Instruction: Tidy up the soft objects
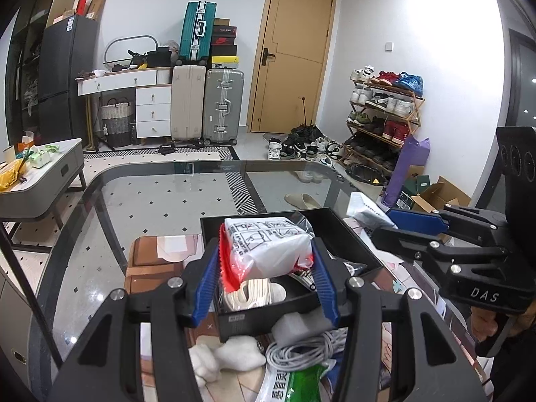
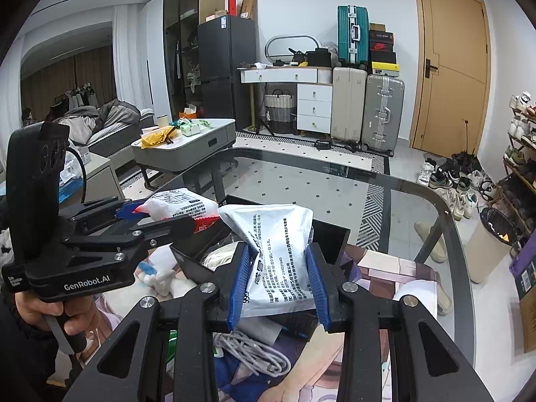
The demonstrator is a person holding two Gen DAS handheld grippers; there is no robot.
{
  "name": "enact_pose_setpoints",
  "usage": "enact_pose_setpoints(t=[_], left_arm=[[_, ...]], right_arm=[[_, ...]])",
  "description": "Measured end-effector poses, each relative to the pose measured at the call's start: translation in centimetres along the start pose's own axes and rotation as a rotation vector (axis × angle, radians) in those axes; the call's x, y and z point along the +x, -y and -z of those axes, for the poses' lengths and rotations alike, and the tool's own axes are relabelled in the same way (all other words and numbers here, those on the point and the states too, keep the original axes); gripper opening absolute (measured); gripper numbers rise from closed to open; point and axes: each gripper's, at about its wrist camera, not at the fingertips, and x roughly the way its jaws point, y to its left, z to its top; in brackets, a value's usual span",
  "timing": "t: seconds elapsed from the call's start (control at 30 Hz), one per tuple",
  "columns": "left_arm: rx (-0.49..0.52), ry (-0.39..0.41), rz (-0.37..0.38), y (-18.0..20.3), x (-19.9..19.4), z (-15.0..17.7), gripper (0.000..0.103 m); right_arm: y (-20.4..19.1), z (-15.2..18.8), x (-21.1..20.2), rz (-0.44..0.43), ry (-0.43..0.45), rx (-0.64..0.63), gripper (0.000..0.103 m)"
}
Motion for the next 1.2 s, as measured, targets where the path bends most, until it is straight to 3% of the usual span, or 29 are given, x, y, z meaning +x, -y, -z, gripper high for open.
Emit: enact_pose_setpoints(t=[0.3,0.57,0.93,1.2], left_arm=[[0.016,-0.013,-0.02,-0.3,2.4,-0.2,0.051],[0.017,-0.028,-0.028,-0.8,4.2,-0.3,0.051],[0.007,-0.038,-0.031,-1.5,5.0,0.3,0.051],[0.011,-0.034,-0.032,-1.7,4.8,0.4,0.051]], right_arm=[[0.9,-0.4,2.9,-0.008,-0.04,0.023,0.034],[0.4,-0.7,5.5,0.045,-0.088,-0.031,0.034],[-0.2,-0.9,7.3,0.109,-0.114,-0.113,0.035],[-1.0,-1.2,8.2,0.097,-0.133,-0.14,0.035]])
